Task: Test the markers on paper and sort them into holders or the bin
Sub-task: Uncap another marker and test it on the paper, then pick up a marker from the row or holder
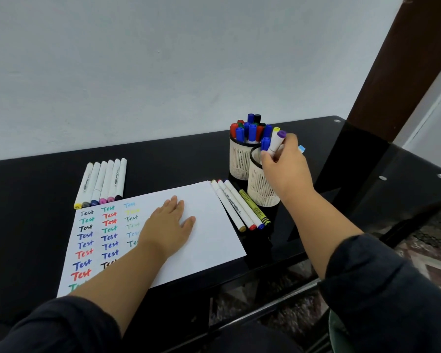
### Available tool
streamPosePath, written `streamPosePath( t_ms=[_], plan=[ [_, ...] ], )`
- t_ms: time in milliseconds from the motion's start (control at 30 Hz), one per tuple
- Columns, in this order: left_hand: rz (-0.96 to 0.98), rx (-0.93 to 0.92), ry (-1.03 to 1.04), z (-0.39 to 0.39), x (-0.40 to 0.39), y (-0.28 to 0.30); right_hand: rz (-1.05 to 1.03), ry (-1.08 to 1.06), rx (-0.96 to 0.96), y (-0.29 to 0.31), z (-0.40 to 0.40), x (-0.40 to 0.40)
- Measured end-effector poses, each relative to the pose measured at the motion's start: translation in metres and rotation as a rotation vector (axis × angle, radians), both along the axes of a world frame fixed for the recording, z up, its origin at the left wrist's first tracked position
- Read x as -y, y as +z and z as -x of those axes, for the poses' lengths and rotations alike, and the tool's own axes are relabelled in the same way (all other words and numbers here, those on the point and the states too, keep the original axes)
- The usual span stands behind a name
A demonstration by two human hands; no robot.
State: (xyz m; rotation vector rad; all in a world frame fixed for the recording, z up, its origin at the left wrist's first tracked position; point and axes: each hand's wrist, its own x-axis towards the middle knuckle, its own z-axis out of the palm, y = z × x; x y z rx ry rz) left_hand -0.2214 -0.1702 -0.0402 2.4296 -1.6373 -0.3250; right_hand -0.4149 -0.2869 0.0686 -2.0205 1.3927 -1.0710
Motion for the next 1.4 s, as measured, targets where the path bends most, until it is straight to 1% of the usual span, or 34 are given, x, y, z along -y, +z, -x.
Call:
streamPosePath(
  t_ms=[67, 200, 233, 300, 400, 467, 633, 733, 833, 933, 1000, 1067, 1133, 1200, 1400],
  plan=[
    [0.005, -0.009, 0.002, -0.001, 0.000, -0.001, 0.004, -0.015, -0.033, -0.002, -0.002, 0.000],
    [0.012, -0.016, 0.014, 0.000, 0.000, 0.000, -0.063, -0.037, -0.232, -0.007, -0.005, 0.004],
    [0.012, -0.019, 0.014, 0.000, 0.000, 0.000, -0.082, -0.043, -0.253, -0.007, -0.005, 0.005],
    [0.014, -0.026, 0.017, 0.001, -0.001, 0.001, -0.078, -0.042, -0.232, -0.009, -0.005, 0.006],
    [0.014, -0.032, 0.022, 0.001, -0.001, 0.001, 0.022, -0.036, -0.124, -0.013, -0.005, 0.002],
    [0.009, -0.032, 0.024, 0.001, -0.001, 0.000, 0.082, -0.037, -0.129, -0.014, -0.004, 0.000],
    [-0.015, -0.020, 0.020, 0.001, -0.001, 0.002, 0.092, 0.021, -0.294, -0.006, -0.002, 0.003],
    [-0.032, -0.016, 0.011, 0.001, -0.001, 0.004, 0.128, 0.019, -0.405, 0.003, -0.001, 0.005],
    [-0.063, -0.053, 0.006, -0.001, 0.000, 0.007, 0.213, 0.029, -0.535, 0.010, 0.001, 0.006],
    [-0.073, -0.106, 0.008, -0.007, -0.003, 0.014, 0.330, 0.067, -0.716, 0.019, 0.003, 0.002],
    [-0.069, -0.116, 0.024, -0.013, -0.008, 0.019, 0.422, 0.072, -0.848, 0.024, 0.002, -0.001],
    [-0.083, -0.115, 0.038, -0.021, -0.016, 0.024, 0.567, 0.070, -0.947, 0.027, -0.002, -0.004],
    [-0.113, -0.105, 0.052, -0.030, -0.025, 0.028, 0.720, 0.093, -0.966, 0.027, -0.009, -0.008],
    [-0.137, -0.085, 0.074, -0.038, -0.034, 0.032, 0.796, 0.161, -0.910, 0.026, -0.018, -0.011],
    [-0.164, -0.035, 0.163, -0.068, -0.064, 0.032, 0.888, 0.357, -0.880, 0.019, -0.058, -0.026]
  ],
)
